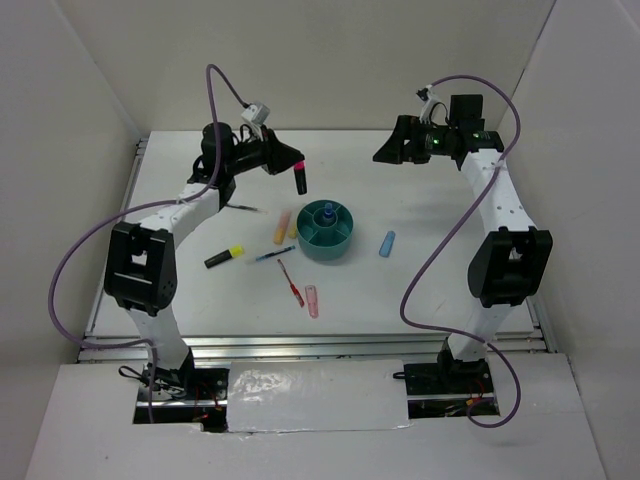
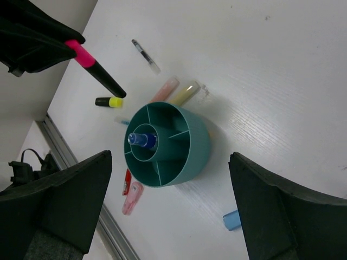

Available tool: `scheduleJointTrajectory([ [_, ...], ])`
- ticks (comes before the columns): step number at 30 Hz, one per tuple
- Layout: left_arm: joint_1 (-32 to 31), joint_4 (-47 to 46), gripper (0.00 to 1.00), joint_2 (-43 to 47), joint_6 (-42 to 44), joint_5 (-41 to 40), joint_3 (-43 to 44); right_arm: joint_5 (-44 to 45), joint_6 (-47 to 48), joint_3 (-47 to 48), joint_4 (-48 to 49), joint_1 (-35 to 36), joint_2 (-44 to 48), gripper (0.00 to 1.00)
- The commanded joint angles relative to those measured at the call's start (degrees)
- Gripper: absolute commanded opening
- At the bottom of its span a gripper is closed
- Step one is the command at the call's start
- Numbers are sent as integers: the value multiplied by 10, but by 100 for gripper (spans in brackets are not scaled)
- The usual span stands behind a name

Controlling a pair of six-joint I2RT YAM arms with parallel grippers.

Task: Sort the stationery into containers
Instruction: Place the pen in the storage box.

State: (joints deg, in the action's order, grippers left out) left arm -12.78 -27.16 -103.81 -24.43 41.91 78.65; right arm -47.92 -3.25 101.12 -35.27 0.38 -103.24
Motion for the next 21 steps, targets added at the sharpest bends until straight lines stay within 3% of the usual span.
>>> scheduleJointTrajectory([
  [1, -12, -55, 0, -10, -20, 37, 32, -20, 14, -3, 4, 1, 42, 95],
  [21, -56, -26, 0, -104, 54, 36, 79, -2, 20, -5, 1, 1, 44, 95],
])
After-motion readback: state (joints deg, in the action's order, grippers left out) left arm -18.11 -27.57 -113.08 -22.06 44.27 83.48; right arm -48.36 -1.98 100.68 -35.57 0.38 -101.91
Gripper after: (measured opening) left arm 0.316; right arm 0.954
